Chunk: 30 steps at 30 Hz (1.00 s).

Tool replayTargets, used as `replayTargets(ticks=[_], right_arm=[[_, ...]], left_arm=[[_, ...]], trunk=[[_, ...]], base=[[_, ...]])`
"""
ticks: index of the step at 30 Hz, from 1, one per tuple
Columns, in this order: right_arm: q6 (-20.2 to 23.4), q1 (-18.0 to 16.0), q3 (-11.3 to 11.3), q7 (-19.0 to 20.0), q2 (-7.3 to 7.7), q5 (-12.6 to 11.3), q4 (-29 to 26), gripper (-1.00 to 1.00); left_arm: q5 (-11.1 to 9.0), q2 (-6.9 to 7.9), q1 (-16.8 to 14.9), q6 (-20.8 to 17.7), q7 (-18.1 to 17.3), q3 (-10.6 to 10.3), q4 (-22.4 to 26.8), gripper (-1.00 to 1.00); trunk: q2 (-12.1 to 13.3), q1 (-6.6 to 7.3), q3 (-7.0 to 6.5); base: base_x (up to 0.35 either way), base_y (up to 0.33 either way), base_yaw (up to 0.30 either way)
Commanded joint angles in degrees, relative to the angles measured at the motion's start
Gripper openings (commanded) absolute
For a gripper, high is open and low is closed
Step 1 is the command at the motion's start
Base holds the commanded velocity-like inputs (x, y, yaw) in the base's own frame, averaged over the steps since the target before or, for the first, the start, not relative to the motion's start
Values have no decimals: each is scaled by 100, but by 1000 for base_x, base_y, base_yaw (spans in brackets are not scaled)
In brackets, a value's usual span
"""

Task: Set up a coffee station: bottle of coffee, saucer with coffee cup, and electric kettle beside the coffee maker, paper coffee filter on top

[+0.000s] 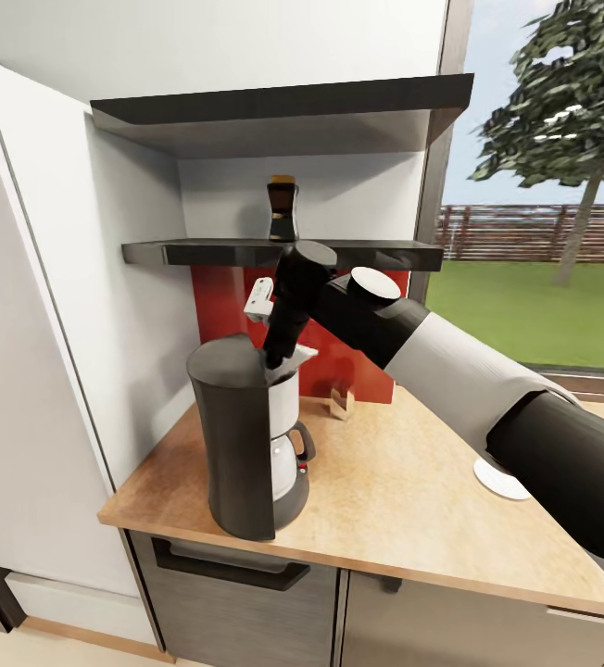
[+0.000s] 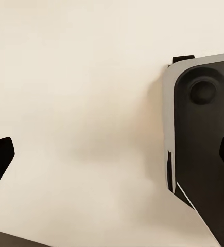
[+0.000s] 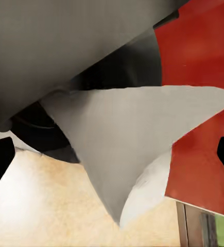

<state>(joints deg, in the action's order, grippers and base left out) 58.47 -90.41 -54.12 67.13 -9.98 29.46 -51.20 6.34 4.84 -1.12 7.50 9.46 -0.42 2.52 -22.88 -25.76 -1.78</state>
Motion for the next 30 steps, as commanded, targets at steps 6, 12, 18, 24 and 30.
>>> replayTargets(ticks=[6,12,18,24,30], right_arm=[[24,-3,-3,55,-2,60,-4,100],[24,-3,-3,55,-2,60,-4,100],[24,-3,-3,55,-2,60,-4,100],[29,-3,19,48,-2,83,-22,100],[32,-3,56,38,-2,100,-40,100]], left_arm=[[60,0,-2,15,30,-1,-6,100],[60,-2,-2,15,30,-2,-6,100],[60,-1,-2,15,30,-2,-6,100],[60,0,-2,15,30,0,-6,100],[60,0,-2,15,33,6,-6,100]], trunk=[[-4,-2,3],[-4,-2,3],[-4,-2,3],[-4,-2,3],[-4,-2,3]], base=[[0,0,0],[0,0,0],[0,0,0],[0,0,0],[0,0,0]])
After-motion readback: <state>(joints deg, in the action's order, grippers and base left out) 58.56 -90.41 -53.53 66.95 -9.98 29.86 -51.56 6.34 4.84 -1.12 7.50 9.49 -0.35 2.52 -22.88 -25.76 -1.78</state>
